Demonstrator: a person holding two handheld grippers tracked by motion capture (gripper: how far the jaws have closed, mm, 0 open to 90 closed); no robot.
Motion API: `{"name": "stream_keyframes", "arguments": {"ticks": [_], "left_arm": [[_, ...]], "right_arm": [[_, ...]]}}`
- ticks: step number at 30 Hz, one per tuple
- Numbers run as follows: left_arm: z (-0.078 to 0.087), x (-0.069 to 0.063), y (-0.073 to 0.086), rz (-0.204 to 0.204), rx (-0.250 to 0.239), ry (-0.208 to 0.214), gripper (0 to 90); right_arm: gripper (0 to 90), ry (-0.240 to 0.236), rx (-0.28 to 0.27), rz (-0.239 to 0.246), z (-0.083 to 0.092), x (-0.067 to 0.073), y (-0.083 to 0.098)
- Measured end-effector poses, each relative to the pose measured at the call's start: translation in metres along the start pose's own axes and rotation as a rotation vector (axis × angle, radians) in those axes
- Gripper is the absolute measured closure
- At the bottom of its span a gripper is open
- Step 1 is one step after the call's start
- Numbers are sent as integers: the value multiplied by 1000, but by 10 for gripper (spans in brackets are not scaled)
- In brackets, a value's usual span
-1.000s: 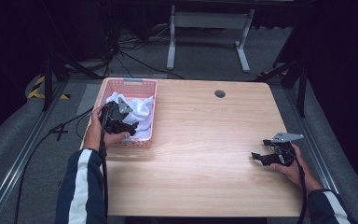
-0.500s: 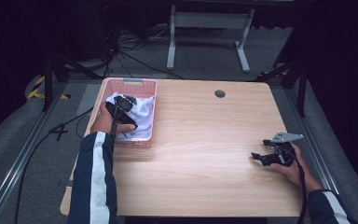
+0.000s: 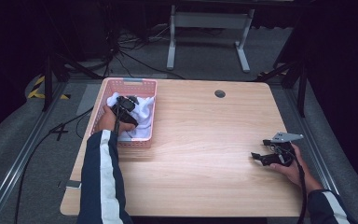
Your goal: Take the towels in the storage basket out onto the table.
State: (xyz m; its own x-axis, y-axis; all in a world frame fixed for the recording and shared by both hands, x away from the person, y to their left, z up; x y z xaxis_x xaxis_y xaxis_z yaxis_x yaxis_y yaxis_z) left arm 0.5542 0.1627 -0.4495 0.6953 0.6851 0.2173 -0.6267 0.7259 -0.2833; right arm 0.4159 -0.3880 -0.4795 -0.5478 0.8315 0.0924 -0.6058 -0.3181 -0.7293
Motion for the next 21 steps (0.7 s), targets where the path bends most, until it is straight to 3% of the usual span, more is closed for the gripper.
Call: {"name": "stream_keyframes", "arguments": {"ticks": [3, 9, 14, 21], "left_arm": [[3, -3, -2, -14, 17, -32, 460], [13, -6, -3, -9, -22, -85, 546], [33, -4, 4, 29, -121, -112, 557], [74, 2, 21, 79, -286, -171, 568]], "right_arm": [[149, 1, 0, 0, 0, 0, 0], [149, 3, -1, 0, 0, 0, 0], [149, 3, -2, -1, 0, 0, 0], [149, 4, -2, -2, 0, 0, 0]]}}
Point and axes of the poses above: each handheld gripper's, and its own axes: z roughly backward along the jaws, y roughly out of its underside, x roughly to its left, the point moved 2 cm from there along -z, roughly forward along the jaws, and after that the axes turned 10 degrees about -z, right-handed, at the moved point
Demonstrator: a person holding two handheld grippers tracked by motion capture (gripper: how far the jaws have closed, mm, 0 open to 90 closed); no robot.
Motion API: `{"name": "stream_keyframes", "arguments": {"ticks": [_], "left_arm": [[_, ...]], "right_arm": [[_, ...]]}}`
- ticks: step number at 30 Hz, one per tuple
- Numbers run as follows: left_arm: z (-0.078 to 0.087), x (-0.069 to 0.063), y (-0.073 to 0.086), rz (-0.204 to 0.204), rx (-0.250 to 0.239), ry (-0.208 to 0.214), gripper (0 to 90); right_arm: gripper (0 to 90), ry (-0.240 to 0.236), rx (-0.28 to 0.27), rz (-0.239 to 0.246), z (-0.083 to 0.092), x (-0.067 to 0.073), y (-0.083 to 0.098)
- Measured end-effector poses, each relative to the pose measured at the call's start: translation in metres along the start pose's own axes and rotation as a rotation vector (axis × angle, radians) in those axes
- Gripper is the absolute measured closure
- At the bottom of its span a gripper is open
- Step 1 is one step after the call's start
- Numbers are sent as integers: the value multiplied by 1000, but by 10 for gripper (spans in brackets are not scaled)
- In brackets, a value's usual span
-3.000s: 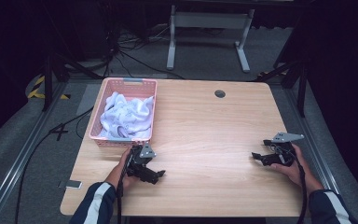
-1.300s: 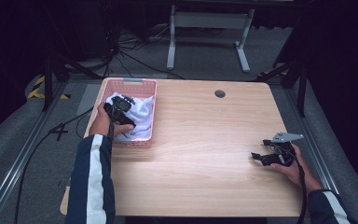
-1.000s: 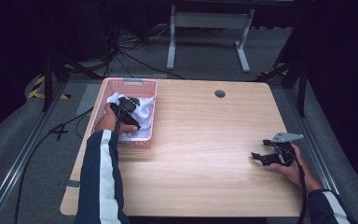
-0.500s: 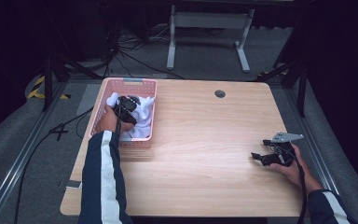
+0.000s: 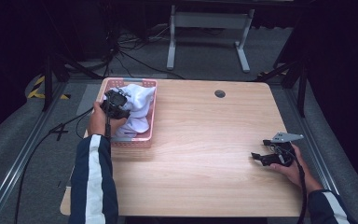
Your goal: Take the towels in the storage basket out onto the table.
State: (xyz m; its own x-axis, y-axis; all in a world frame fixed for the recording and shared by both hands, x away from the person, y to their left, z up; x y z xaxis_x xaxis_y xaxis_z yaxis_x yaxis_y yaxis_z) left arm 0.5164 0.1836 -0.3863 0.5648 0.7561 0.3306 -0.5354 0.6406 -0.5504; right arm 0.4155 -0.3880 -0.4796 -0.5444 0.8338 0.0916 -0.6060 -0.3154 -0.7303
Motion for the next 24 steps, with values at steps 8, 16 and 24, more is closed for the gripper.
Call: {"name": "stream_keyframes", "arguments": {"ticks": [8, 16, 24], "left_arm": [[37, 9, -3, 15, -110, -34, 571], [73, -6, -35, -34, -210, 11, 572], [84, -69, -84, -181, -297, 146, 570]], "right_arm": [[149, 1, 3, 0, 0, 0, 0], [149, 1, 0, -1, 0, 0, 0], [149, 3, 2, -3, 1, 0, 0]]}}
Point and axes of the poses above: each handheld gripper's, and its own axes: z roughly backward along the jaws, y roughly out of its underside, x roughly to its left, the point moved 2 cm from there along -z, roughly forward along the jaws, and after that the axes turned 10 degrees about -z, right-handed, at the moved point
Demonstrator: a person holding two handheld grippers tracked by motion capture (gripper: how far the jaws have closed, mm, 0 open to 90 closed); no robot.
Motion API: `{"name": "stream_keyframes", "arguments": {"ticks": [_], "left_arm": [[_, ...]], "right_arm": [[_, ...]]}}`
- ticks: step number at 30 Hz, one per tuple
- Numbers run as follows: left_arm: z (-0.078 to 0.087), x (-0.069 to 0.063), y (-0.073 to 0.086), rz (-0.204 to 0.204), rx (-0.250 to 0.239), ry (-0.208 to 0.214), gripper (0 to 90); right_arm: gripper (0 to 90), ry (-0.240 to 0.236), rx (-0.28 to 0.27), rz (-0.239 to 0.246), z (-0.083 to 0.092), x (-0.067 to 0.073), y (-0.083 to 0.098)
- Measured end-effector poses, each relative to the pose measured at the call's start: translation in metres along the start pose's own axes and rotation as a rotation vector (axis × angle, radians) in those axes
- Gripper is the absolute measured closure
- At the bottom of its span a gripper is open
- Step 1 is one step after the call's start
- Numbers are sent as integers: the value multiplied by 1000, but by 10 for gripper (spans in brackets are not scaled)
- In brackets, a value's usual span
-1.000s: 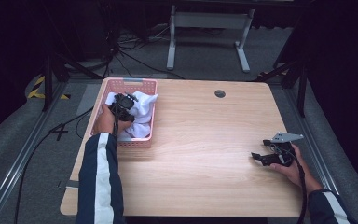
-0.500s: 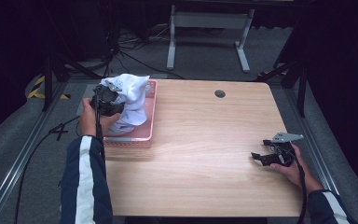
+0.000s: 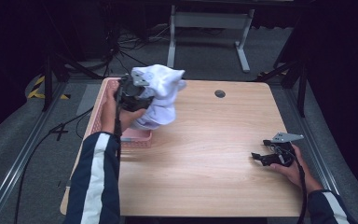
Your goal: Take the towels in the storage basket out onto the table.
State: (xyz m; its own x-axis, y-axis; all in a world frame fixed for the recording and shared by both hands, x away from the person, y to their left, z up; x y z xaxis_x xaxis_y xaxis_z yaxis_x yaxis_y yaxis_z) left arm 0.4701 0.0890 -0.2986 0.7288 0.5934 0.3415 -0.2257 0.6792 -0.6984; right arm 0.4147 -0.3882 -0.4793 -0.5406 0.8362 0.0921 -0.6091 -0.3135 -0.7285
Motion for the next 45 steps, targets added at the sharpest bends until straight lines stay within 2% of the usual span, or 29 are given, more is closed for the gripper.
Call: {"name": "stream_keyframes", "arguments": {"ticks": [4, 7, 8, 11, 13, 14, 15, 17, 18, 20, 21, 23, 26, 28, 30, 32, 33, 34, 35, 36, 38, 40, 41, 42, 43, 45], "left_arm": [[-18, -42, -29, -98, -28, 94, 570], [-34, -73, -39, -164, -26, 164, 569], [-41, -85, -41, -172, -26, 185, 568], [-63, -118, -41, -228, 5, 260, 565], [-76, -137, -37, -249, 26, 303, 557], [-76, -137, -37, -249, 26, 303, 543], [-82, -144, -35, -244, 33, 321, 543], [-97, -162, -26, -258, 37, 355, 469], [-100, -167, -23, -249, 35, 366, 384], [-107, -174, -17, -228, 32, 399, 258], [-107, -176, -15, -232, 24, 413, 210], [-103, -177, -11, -211, -1, 424, 191], [-87, -175, -5, -212, -39, 398, 172], [-73, -173, 5, -205, -61, 392, 169], [-62, -173, 18, -207, -63, 357, 182], [-52, -173, 32, -207, -45, 342, 173], [-47, -174, 42, -187, -38, 334, 182], [-45, -174, 48, -178, -34, 345, 197], [-43, -174, 57, -153, -31, 371, 201], [-42, -176, 65, -130, -23, 387, 204], [-45, -181, 82, -136, 30, 385, 200], [-51, -187, 96, -115, 64, 414, 201], [-55, -190, 102, -120, 96, 421, 207], [-57, -192, 106, -147, 116, 422, 238], [-57, -192, 107, -132, 95, 429, 263], [-57, -190, 107, -121, 91, 433, 344]], "right_arm": [[149, 1, 0, 1, 0, 0, 0], [149, 3, -3, -3, 0, 0, 0], [149, 4, -2, -3, 0, 0, 0], [149, 3, -3, -7, 0, 0, 0], [150, 7, -3, -7, 1, 0, 1], [150, 7, -3, -7, 1, 0, 1], [151, 8, 2, -6, 1, 0, 1], [157, 10, 13, -5, 2, 1, 0], [165, 9, 18, -4, 2, 2, 0], [207, 1, 30, 4, 3, 4, 0], [238, -7, 37, 6, 5, 5, -1], [274, -25, 51, 20, 6, 8, -2], [316, -65, 23, 27, 12, 13, -5], [335, -91, -27, 12, 22, 16, -12], [357, -119, -78, 6, 31, 21, -18], [369, -136, -100, 22, 36, 30, -23], [373, -150, -107, 37, 38, 36, -25], [375, -169, -118, 55, 39, 44, -28], [374, -180, -118, 64, 38, 50, -29], [369, -191, -120, 85, 37, 58, -31], [348, -217, -107, 109, 32, 71, -33], [341, -235, -86, 136, 24, 83, -34], [342, -242, -73, 149, 21, 88, -35], [363, -257, -56, 158, 17, 93, -35], [397, -269, -39, 175, 14, 98, -35], [515, -248, -10, 206, 9, 105, -33]]}}
Point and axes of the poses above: each handheld gripper's, and its own axes: z roughly backward along the jaws, y roughly out of its underside, x roughly to its left, the point moved 2 cm from there along -z, roughly forward along the jaws, and after that the axes turned 10 degrees about -z, right-handed, at the moved point
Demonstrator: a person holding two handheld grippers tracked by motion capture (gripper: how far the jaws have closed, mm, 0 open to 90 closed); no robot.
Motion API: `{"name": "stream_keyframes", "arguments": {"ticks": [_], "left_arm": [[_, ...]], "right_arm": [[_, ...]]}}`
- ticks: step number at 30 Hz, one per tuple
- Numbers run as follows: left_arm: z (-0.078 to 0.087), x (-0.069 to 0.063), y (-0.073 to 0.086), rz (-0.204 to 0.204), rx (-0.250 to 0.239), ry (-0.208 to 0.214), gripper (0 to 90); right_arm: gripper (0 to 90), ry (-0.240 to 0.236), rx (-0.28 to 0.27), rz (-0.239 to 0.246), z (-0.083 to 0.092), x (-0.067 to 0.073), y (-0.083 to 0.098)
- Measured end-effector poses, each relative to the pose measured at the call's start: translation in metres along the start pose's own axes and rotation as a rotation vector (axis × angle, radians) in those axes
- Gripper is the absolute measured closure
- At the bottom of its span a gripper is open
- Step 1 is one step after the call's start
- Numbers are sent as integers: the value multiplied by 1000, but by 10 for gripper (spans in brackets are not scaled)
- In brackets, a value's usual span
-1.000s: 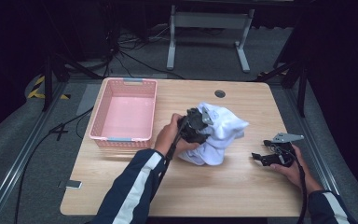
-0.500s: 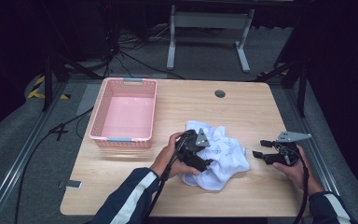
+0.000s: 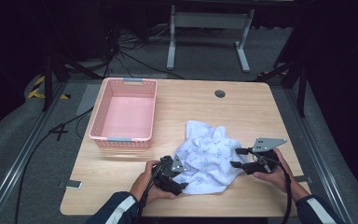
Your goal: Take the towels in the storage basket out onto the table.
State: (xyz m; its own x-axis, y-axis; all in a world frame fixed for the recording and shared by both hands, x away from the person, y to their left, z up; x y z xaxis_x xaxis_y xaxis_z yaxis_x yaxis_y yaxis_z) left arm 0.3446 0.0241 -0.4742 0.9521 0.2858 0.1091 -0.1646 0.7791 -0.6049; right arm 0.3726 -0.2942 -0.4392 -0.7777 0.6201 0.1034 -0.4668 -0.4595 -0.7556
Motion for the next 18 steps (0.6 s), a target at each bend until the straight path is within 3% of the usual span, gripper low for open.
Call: {"name": "stream_keyframes", "arguments": {"ticks": [1, 3, 5, 8, 12, 15, 18], "left_arm": [[1, 1, 0, -17, 3, -7, 414], [4, 3, 0, -49, 12, -23, 607], [9, 6, 2, -72, 30, -68, 755], [21, 13, 4, -71, 8, -98, 785], [42, 23, 8, -25, -58, -156, 788], [58, 33, 13, 5, -85, -205, 788], [64, 40, 20, 40, -66, -269, 787]], "right_arm": [[655, 30, 19, 36, -2, 3, 0], [842, 26, 11, 71, -1, 6, 0], [890, 42, -3, 78, 4, 5, -1], [894, 85, -66, 66, 19, 0, -4], [896, 137, -137, 25, 37, -9, -9], [896, 156, -130, -19, 38, -18, -6], [898, 210, -97, 1, 35, -19, -4]]}}
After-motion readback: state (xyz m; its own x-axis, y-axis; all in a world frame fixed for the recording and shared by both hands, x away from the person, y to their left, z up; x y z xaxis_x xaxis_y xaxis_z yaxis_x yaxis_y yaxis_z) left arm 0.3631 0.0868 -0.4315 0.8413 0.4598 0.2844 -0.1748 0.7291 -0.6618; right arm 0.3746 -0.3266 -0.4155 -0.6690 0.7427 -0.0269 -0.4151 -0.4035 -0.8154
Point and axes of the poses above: each handheld gripper's, and its own axes: z roughly backward along the jaws, y roughly out of its underside, x roughly to its left, the point moved 2 cm from there along -z, roughly forward along the jaws, and after that the axes turned 10 degrees about -z, right-handed, at the moved point
